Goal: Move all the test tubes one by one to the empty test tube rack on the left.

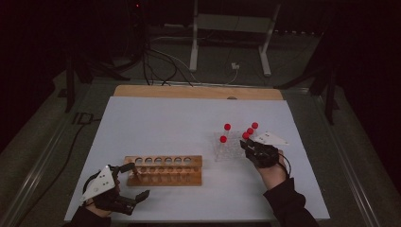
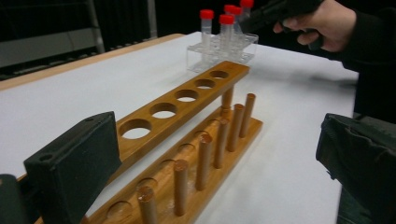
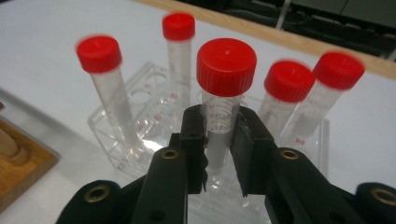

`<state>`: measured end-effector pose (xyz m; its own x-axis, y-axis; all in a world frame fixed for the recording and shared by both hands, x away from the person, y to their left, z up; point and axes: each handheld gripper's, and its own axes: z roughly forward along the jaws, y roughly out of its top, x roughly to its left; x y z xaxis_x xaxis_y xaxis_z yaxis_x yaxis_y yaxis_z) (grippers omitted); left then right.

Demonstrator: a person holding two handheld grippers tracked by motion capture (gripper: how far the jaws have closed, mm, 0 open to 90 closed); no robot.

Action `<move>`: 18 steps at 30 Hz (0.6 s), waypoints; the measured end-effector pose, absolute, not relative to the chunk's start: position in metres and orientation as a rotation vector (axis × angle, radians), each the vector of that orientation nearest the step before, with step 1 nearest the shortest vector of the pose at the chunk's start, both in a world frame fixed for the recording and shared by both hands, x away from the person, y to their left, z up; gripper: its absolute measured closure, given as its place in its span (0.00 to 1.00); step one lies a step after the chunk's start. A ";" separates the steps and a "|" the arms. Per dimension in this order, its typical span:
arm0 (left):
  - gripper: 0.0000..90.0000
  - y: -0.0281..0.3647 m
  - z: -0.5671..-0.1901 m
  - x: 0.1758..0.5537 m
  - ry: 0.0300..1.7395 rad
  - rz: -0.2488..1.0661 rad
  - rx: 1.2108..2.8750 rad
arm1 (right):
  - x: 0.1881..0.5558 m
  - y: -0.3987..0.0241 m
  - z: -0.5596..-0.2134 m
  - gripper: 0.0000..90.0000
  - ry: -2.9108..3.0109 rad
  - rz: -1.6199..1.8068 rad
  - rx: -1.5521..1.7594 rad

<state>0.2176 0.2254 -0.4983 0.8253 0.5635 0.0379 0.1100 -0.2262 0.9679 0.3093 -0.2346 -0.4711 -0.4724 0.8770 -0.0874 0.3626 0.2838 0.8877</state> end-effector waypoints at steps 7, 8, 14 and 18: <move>0.00 0.225 -0.486 0.220 0.507 0.426 1.729 | 0.301 -0.235 -0.456 0.83 1.937 1.174 1.071; 0.00 0.224 -0.484 0.220 0.499 0.423 1.728 | 0.300 -0.235 -0.453 0.83 1.934 1.183 1.069; 0.00 0.219 -0.471 0.224 0.484 0.393 1.712 | 0.292 -0.234 -0.443 0.83 1.921 1.199 1.035; 0.00 0.212 -0.460 0.229 0.482 0.363 1.751 | 0.285 -0.233 -0.437 0.83 1.935 1.220 1.017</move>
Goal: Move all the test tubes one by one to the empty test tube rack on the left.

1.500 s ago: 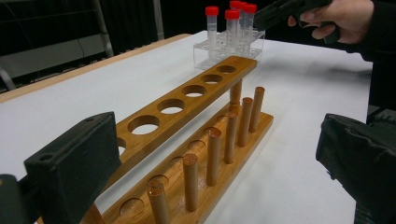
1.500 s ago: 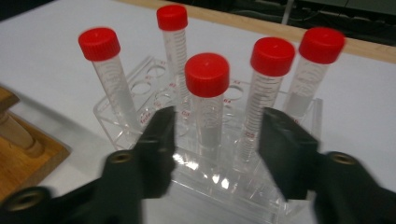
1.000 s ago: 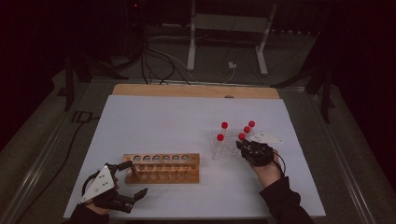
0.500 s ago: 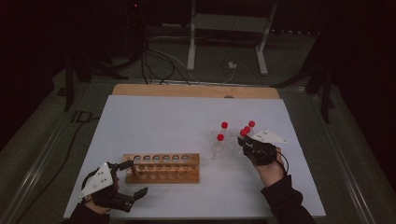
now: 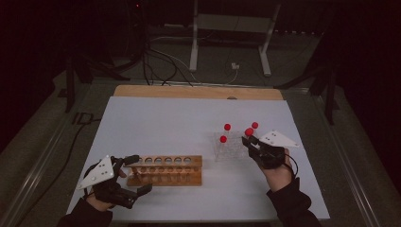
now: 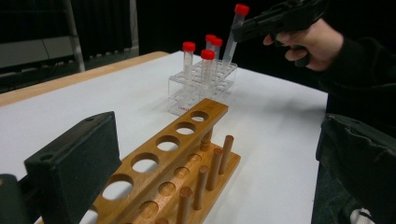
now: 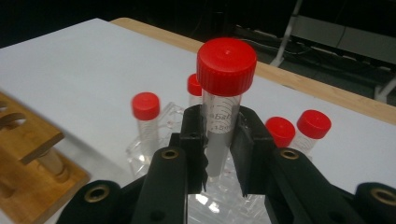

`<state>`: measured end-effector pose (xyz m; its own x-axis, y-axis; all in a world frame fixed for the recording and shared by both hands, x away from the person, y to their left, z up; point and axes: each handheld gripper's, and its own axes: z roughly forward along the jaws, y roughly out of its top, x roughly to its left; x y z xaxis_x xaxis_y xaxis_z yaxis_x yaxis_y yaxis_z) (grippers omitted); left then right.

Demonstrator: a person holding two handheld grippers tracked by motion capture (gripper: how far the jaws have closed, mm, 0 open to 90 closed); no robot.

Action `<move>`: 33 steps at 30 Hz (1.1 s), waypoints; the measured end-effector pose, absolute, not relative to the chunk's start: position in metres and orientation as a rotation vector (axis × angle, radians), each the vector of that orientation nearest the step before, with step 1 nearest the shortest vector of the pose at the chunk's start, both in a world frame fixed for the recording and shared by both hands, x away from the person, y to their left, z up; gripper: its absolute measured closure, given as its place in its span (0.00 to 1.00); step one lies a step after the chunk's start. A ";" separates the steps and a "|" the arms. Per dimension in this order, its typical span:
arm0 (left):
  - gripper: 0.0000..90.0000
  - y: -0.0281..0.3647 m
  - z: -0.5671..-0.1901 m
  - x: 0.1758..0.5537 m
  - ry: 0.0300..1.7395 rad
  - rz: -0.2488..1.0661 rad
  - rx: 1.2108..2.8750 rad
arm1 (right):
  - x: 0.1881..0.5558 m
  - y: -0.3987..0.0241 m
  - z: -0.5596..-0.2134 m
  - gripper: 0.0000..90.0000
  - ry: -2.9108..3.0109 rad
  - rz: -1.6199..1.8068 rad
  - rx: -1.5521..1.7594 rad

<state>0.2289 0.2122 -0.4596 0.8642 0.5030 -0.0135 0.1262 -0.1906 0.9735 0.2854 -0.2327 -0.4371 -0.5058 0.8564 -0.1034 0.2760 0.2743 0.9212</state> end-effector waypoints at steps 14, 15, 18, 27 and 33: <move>0.00 0.173 -0.429 0.246 0.411 0.314 1.836 | 0.270 -0.216 -0.437 0.83 2.037 1.271 0.949; 0.00 0.171 -0.428 0.248 0.410 0.302 1.840 | 0.269 -0.214 -0.437 0.83 2.049 1.272 0.943; 0.00 0.162 -0.424 0.250 0.393 0.289 1.844 | 0.268 -0.213 -0.438 0.83 2.062 1.279 0.941; 0.01 0.133 -0.412 0.256 0.337 0.261 1.870 | 0.259 -0.202 -0.440 0.83 2.124 1.300 0.897; 0.02 0.113 -0.408 0.260 0.319 0.235 1.891 | 0.254 -0.195 -0.442 0.83 2.156 1.308 0.874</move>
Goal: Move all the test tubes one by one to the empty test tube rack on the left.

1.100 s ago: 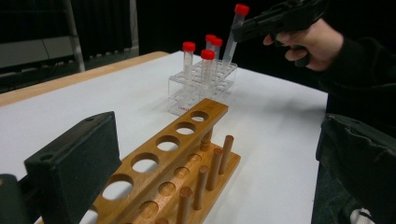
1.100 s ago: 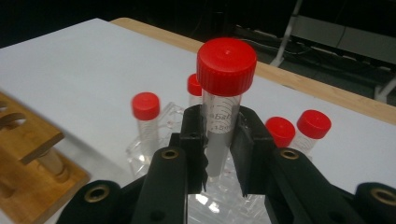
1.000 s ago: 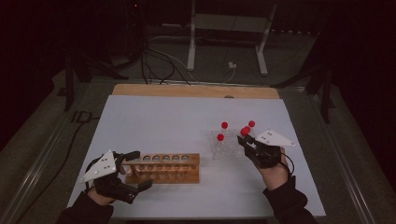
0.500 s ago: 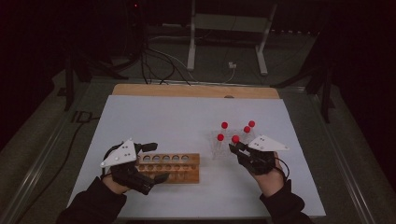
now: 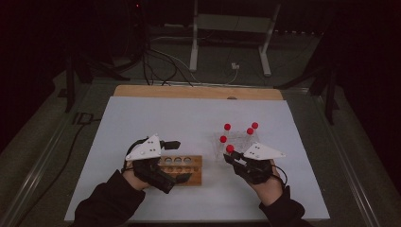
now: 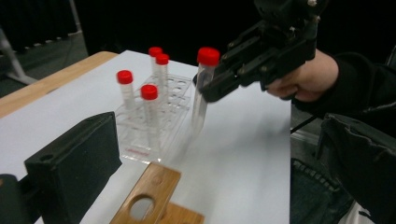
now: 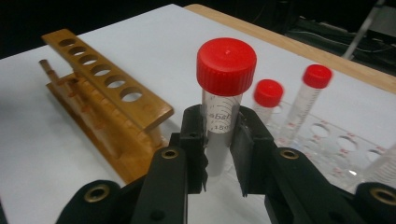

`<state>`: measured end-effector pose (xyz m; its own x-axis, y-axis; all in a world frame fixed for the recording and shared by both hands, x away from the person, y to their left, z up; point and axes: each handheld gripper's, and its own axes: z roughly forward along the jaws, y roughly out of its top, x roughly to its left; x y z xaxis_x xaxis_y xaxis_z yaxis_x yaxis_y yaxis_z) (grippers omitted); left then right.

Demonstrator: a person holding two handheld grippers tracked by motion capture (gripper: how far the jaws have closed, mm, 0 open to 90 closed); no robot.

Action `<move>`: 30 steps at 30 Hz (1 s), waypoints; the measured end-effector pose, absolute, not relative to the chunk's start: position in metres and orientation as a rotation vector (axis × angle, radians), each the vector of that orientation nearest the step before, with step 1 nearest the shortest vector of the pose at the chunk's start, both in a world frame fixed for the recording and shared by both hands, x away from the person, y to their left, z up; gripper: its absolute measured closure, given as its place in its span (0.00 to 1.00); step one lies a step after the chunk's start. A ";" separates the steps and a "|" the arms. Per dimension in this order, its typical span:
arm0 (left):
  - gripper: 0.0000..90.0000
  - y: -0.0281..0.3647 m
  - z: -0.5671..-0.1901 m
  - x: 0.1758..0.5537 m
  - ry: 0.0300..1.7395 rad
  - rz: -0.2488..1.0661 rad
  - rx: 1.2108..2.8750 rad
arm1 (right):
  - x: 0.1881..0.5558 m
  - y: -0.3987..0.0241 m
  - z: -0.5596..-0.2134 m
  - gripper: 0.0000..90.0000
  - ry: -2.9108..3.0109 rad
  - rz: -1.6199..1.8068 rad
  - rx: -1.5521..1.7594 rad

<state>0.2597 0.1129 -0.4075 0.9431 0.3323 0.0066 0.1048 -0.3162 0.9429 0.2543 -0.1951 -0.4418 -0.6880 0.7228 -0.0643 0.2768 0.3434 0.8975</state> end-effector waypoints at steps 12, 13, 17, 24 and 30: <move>0.07 0.080 -0.402 0.261 0.263 0.212 1.896 | 0.246 -0.184 -0.443 0.83 2.206 1.335 0.833; 0.07 0.078 -0.402 0.261 0.255 0.212 1.894 | 0.246 -0.184 -0.443 0.83 2.206 1.335 0.833; 0.13 0.069 -0.402 0.260 0.243 0.217 1.891 | 0.243 -0.182 -0.443 0.83 2.218 1.339 0.820; 0.32 0.054 -0.406 0.262 0.229 0.222 1.907 | 0.242 -0.179 -0.444 0.83 2.234 1.346 0.816; 0.47 0.043 -0.409 0.265 0.231 0.252 1.923 | 0.242 -0.178 -0.445 0.83 2.241 1.343 0.808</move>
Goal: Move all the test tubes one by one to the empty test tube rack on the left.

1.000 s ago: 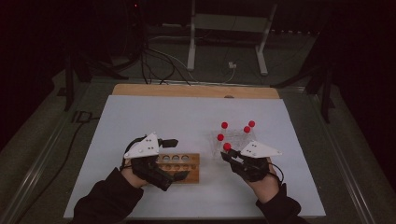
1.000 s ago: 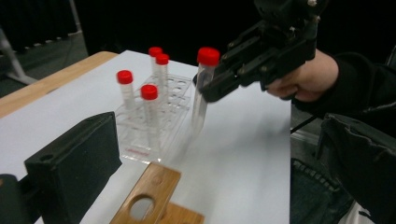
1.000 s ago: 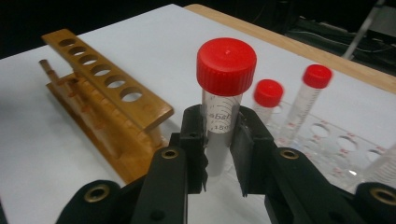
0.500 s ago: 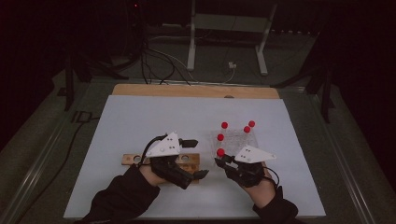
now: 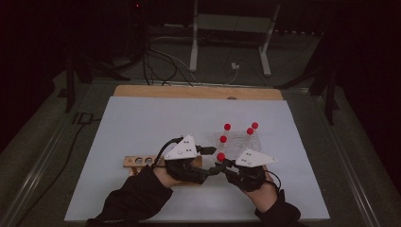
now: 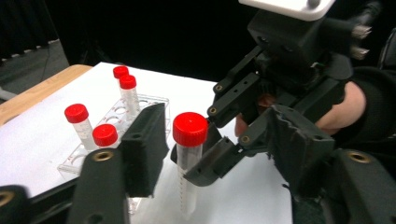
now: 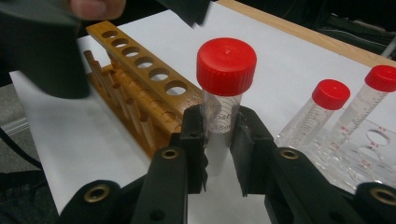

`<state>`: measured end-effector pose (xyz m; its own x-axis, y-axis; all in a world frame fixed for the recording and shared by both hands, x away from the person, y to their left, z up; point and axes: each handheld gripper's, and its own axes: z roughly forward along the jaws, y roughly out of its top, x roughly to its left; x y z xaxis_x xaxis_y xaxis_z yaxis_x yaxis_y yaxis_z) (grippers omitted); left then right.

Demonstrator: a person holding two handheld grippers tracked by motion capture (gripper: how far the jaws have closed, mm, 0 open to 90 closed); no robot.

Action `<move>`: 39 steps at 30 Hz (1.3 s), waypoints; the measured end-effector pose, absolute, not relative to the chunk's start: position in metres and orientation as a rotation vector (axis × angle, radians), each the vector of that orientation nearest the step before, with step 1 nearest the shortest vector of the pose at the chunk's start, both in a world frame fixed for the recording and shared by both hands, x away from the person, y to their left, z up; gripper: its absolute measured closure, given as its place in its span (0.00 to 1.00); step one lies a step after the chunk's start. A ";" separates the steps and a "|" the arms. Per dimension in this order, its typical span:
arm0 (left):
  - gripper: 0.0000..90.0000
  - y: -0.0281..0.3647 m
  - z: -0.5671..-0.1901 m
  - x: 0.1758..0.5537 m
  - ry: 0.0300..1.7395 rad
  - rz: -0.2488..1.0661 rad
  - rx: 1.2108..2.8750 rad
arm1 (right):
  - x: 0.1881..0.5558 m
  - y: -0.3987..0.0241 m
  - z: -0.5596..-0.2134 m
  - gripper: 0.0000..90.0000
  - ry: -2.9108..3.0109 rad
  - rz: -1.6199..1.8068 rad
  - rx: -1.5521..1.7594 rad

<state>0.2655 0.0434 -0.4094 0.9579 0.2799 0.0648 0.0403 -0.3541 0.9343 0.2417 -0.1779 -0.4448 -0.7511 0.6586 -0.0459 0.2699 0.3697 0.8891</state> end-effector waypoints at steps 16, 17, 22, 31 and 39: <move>0.78 0.027 -0.416 0.277 0.251 0.292 1.959 | 0.241 -0.178 -0.444 0.83 2.245 1.345 0.799; 0.78 0.027 -0.416 0.277 0.248 0.292 1.959 | 0.241 -0.179 -0.444 0.83 2.245 1.347 0.802; 0.80 0.028 -0.415 0.277 0.233 0.296 1.954 | 0.241 -0.179 -0.443 0.83 2.244 1.354 0.801; 0.80 0.040 -0.399 0.279 0.236 0.334 1.916 | 0.242 -0.184 -0.439 0.55 2.213 1.403 0.831; 0.80 0.063 -0.381 0.281 0.284 0.399 1.881 | 0.244 -0.198 -0.430 0.33 2.123 1.450 0.866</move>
